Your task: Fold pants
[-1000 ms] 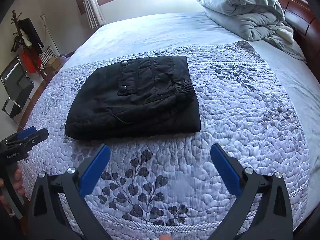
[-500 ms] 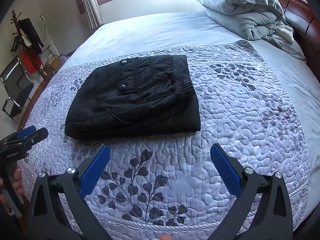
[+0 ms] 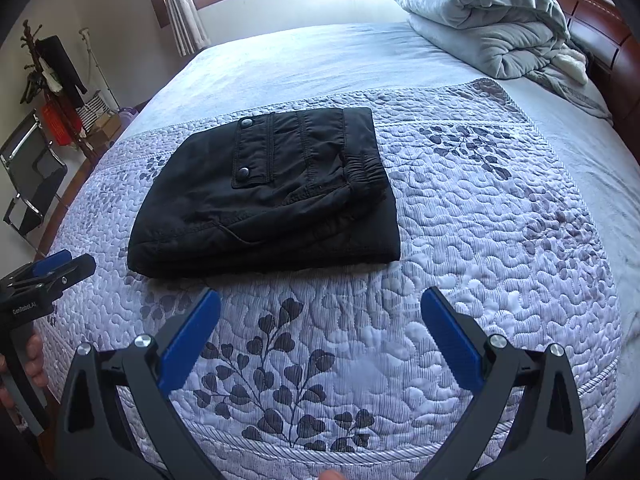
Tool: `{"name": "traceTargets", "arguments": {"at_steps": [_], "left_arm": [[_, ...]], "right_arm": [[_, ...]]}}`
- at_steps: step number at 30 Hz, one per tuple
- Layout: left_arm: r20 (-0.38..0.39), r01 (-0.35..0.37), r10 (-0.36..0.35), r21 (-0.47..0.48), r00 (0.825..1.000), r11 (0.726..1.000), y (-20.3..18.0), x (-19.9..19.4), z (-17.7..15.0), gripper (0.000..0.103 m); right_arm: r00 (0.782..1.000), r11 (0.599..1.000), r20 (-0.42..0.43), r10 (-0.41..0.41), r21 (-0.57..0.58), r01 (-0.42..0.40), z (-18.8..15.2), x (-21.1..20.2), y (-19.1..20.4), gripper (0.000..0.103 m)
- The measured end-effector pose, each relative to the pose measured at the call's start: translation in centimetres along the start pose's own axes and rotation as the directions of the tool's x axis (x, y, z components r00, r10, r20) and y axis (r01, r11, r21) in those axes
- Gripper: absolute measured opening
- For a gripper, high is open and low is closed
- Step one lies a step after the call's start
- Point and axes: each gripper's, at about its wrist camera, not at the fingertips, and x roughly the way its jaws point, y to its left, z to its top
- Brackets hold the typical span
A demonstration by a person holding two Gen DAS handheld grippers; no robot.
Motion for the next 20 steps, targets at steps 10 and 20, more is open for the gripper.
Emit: {"name": "traceTargets", "arguments": {"at_steps": [10, 20], "left_arm": [[0.025, 0.020, -0.020, -0.001, 1.000, 1.000, 0.10, -0.28, 0.01, 0.099], [0.011, 0.012, -0.012, -0.008, 1.000, 1.000, 0.14, -0.48, 0.07, 0.099]], "right_arm": [[1.000, 1.000, -0.003, -0.003, 0.000, 0.003, -0.05, 0.17, -0.10, 0.100], [1.000, 1.000, 0.002, -0.005, 0.004, 0.005, 0.00, -0.29, -0.10, 0.100]]}}
